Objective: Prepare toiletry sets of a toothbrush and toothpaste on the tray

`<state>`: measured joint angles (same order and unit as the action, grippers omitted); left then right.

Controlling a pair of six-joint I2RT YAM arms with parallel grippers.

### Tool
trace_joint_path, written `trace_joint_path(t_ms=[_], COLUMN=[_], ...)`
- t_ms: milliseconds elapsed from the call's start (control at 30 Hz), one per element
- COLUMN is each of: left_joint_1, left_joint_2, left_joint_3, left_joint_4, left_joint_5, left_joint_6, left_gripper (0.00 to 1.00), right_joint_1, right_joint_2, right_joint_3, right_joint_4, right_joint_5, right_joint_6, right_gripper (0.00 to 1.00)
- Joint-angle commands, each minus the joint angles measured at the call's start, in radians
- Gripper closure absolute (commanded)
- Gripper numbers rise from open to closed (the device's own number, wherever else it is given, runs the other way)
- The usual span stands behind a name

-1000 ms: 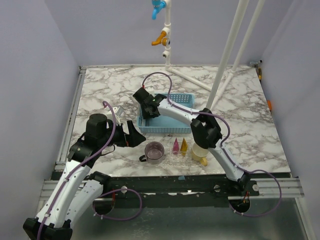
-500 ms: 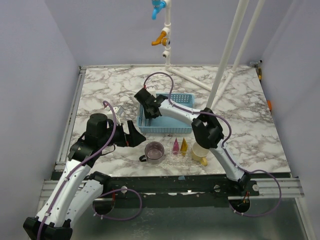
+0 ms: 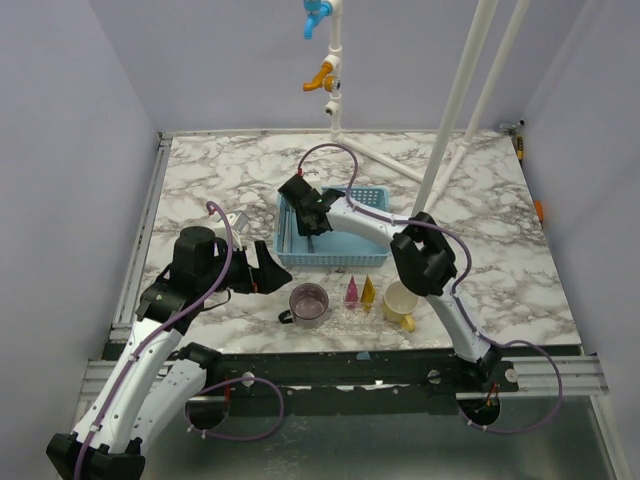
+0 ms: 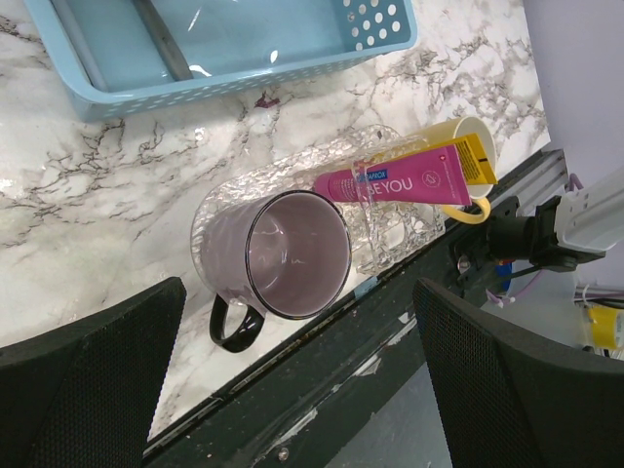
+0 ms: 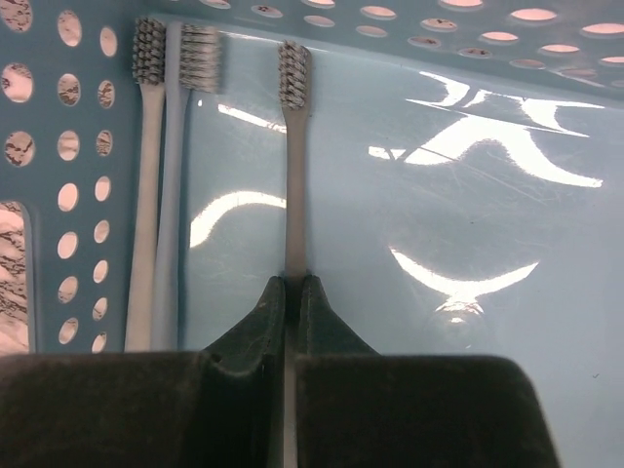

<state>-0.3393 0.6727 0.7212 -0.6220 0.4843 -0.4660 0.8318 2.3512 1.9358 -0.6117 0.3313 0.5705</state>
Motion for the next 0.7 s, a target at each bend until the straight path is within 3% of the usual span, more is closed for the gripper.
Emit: trace_joint_path(t_ms=[0,300,667], left_joint_1=[0.006,0.006,0.006], left_joint_2=[-0.003,-0.003,0.002], left_joint_3=[-0.014,-0.013,-0.005], left_joint_4=[0.018,0.017,0.015], left_joint_5=[-0.013,-0.016,-0.015], left_joint_6=[0.004,0.003,-0.003], left_gripper=[0.01,0.01,0.01], right_joint_1=[-0.016,-0.016,-0.017], right_joint_2=[-0.040,-0.133,-0.341], right_joint_3=[-0.002,0.009,-0.127], right_joint_4=[-0.041,-0.019,0.080], right_joint_5=[0.028,0.070,0.076], right_joint_6=[-0.028,-0.081,-0.146], right_gripper=[1.00,1.00,1.00])
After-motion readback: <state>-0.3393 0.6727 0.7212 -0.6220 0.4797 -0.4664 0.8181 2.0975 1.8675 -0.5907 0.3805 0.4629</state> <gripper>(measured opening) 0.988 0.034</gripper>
